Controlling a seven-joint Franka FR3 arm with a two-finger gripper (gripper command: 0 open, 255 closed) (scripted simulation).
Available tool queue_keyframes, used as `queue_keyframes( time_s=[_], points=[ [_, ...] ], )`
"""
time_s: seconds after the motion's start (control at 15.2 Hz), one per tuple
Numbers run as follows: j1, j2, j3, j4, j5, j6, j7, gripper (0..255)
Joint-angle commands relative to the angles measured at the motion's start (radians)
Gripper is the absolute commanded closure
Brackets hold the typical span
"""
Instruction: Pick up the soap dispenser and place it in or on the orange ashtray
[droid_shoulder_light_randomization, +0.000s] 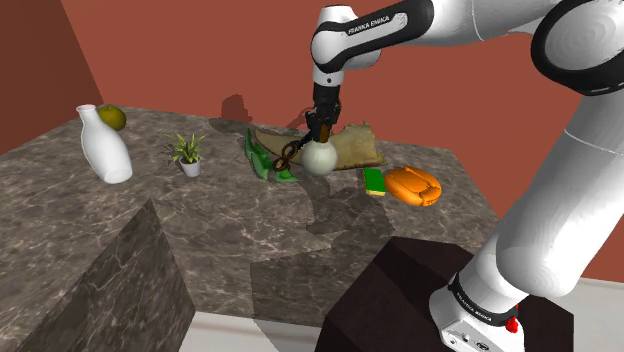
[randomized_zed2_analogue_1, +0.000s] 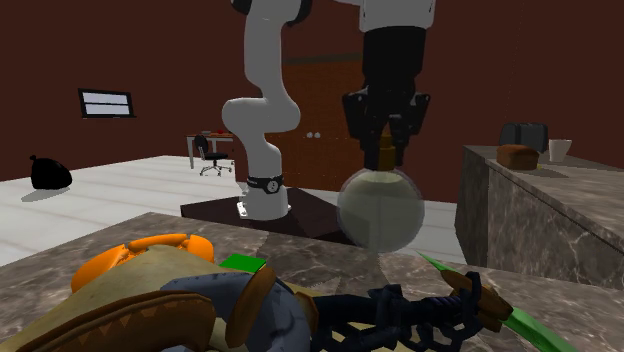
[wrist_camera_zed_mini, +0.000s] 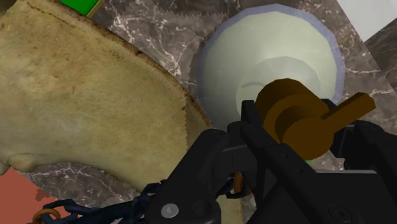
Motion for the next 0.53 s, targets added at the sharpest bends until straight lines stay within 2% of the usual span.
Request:
queue_keyframes(
  time_s=[0.0,0.33,0.46],
  points=[
    [0.001,-0.01,0.0,0.013,-0.001,-0.023,0.002,255],
    [0.001,-0.025,0.0,0.062,-0.003,-0.087,0.005,255],
    [-0.019,-0.071,-0.017,0.015,-0.008,-0.086,-0.03,255]
  ],
)
